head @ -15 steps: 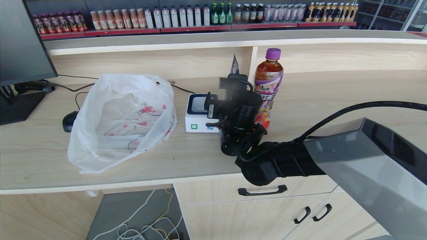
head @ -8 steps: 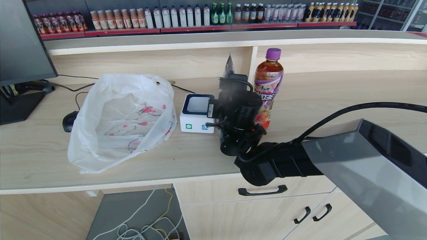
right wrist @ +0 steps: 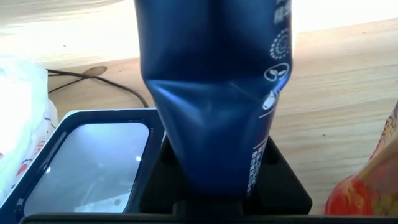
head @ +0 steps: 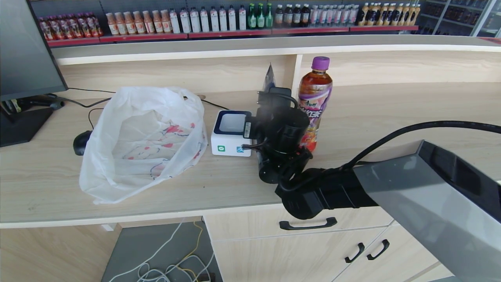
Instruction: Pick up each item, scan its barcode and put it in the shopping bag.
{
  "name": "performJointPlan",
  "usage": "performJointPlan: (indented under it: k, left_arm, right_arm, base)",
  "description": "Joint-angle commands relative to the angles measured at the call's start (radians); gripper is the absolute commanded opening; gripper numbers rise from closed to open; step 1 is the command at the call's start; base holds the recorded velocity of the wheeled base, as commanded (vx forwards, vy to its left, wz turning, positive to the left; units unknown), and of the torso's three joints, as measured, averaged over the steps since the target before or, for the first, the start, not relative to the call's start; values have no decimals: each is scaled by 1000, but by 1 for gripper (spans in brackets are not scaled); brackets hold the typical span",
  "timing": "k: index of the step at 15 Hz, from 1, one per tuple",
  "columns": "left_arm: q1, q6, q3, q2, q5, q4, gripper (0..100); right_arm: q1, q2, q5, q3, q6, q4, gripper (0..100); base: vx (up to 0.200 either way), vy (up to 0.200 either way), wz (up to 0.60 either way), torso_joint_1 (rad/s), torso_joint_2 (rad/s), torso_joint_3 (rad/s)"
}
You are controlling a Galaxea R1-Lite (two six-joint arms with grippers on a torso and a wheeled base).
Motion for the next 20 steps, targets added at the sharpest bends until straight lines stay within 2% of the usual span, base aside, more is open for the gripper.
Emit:
performJointPlan:
  k: [1, 5, 8, 12, 20]
  left_arm:
    - [0, 0, 0, 0, 0, 0, 100]
    - [0, 0, 0, 0, 0, 0, 100]
    - [0, 0, 0, 0, 0, 0, 100]
    - [0, 0, 0, 0, 0, 0, 100]
    - [0, 0, 0, 0, 0, 0, 100]
  right_arm:
    - [0, -9, 6, 2, -13, -20, 0]
    - [0, -61, 58, 14, -18, -29, 0]
    - [14, -129, 112, 93, -60, -84, 0]
    - [65, -242, 138, 327, -100, -236, 0]
    - [166, -347, 138, 676, -191, -529, 0]
  base:
    - [0, 0, 0, 0, 0, 0]
    - [0, 0, 0, 0, 0, 0]
    - [0, 0, 0, 0, 0, 0]
    - [0, 0, 0, 0, 0, 0]
    - [0, 0, 0, 0, 0, 0]
